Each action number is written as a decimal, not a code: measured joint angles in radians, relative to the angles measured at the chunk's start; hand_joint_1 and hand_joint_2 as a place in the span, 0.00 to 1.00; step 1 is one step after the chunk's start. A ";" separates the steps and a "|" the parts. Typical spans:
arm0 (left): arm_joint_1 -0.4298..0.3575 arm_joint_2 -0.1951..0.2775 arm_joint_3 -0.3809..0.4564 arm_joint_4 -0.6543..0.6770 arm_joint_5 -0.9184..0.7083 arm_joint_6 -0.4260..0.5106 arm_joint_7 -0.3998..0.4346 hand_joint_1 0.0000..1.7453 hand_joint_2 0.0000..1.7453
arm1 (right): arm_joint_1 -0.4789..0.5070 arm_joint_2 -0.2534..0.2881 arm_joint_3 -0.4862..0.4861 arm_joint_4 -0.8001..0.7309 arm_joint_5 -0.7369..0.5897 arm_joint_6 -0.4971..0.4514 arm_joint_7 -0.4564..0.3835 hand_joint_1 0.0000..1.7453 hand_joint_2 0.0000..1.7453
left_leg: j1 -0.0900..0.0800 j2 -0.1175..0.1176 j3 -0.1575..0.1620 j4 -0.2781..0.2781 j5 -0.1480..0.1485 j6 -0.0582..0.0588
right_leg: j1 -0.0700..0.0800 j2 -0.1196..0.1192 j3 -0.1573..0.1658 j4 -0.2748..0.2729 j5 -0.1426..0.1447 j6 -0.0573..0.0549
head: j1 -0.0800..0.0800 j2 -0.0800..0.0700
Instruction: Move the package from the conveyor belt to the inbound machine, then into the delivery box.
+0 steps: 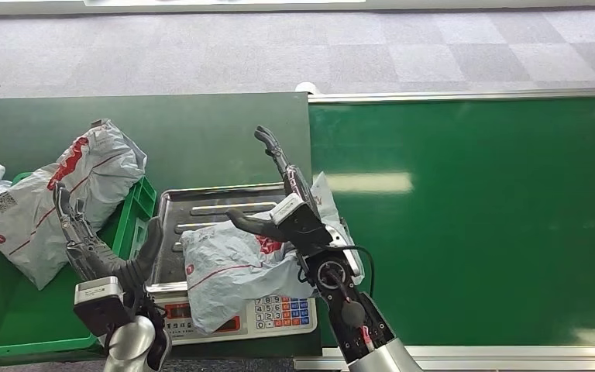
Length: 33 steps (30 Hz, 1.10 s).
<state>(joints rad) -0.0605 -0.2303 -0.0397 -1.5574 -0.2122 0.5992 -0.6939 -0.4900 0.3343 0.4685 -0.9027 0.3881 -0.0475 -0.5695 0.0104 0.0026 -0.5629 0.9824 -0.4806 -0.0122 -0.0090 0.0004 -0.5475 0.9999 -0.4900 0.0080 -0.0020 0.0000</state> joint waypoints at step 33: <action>-0.133 -0.014 -0.242 0.376 -0.488 -0.352 0.491 0.00 1.00 | 0.257 -0.080 -0.031 -0.609 -0.042 -0.304 -0.050 0.00 1.00 | 0.000 0.000 0.000 0.000 0.000 0.000 | 0.000 0.000 0.001 -0.001 0.000 0.000 | 0.000 0.000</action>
<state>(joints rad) -0.1930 -0.2448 -0.2813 -1.1810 -0.6997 0.2475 -0.2027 -0.2326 0.2544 0.4375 -1.5115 0.3464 -0.3518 -0.6196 0.0101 0.0030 -0.5629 0.9826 -0.4808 -0.0120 -0.0095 0.0004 -0.5469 0.9993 -0.4900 0.0080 -0.0022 0.0000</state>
